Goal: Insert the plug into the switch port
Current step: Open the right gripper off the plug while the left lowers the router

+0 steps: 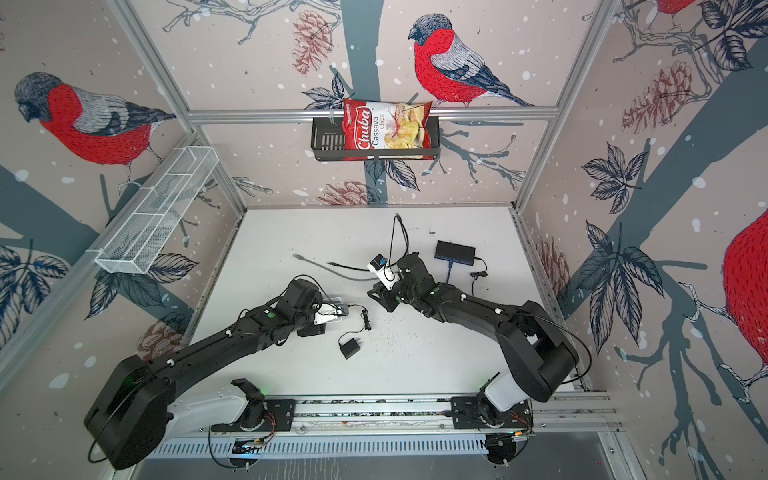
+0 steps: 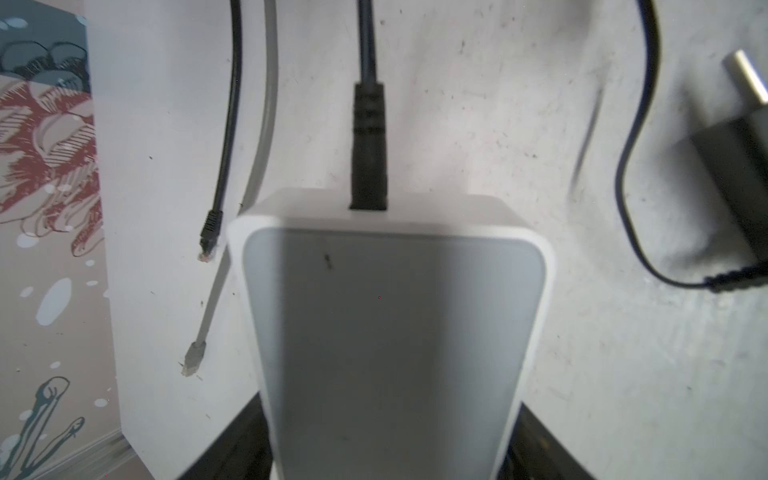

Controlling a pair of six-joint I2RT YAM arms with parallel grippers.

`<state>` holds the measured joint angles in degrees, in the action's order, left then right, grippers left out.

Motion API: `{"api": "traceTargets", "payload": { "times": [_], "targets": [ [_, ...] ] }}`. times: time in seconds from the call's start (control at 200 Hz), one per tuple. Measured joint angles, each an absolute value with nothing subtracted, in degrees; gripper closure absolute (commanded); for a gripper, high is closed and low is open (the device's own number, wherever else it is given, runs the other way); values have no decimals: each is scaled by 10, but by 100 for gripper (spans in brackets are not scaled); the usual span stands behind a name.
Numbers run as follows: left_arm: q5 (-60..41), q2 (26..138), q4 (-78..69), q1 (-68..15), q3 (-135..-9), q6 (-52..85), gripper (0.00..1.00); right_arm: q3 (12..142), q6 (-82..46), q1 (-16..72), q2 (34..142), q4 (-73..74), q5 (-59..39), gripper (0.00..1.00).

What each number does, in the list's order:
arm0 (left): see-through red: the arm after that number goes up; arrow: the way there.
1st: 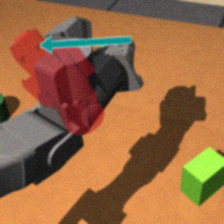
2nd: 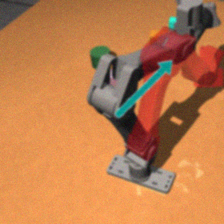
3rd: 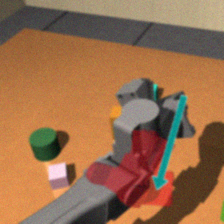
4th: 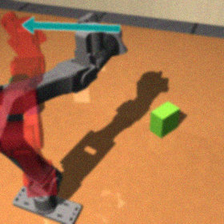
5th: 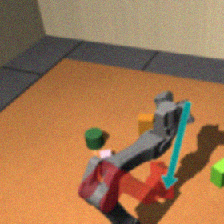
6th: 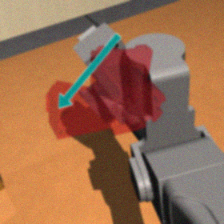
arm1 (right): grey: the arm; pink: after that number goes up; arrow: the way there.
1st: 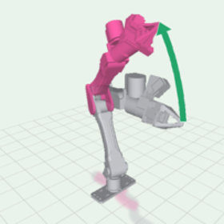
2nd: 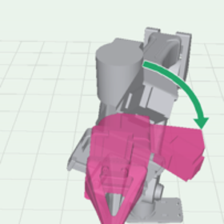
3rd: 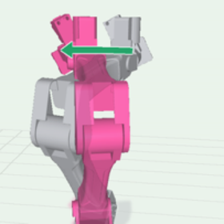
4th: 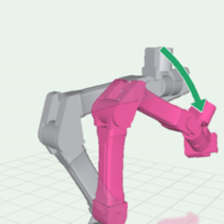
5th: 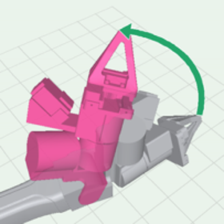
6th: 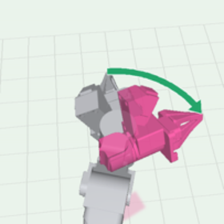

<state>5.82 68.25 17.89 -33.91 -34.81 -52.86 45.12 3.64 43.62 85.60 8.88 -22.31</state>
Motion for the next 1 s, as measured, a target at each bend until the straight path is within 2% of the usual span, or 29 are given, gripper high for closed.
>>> {"api": "traceTargets", "payload": {
  "times": [0.22,0.51,0.996],
  "targets": [
    [47,727,221,-329,-375,-517,54,392,13,495,827,95,-201,65],
    [45,841,255,-286,-424,-478,55,350,-16,555,822,115,-204,65],
    [-4,903,282,-222,-482,-417,50,350,-19,597,898,148,-244,65]
  ]
}}
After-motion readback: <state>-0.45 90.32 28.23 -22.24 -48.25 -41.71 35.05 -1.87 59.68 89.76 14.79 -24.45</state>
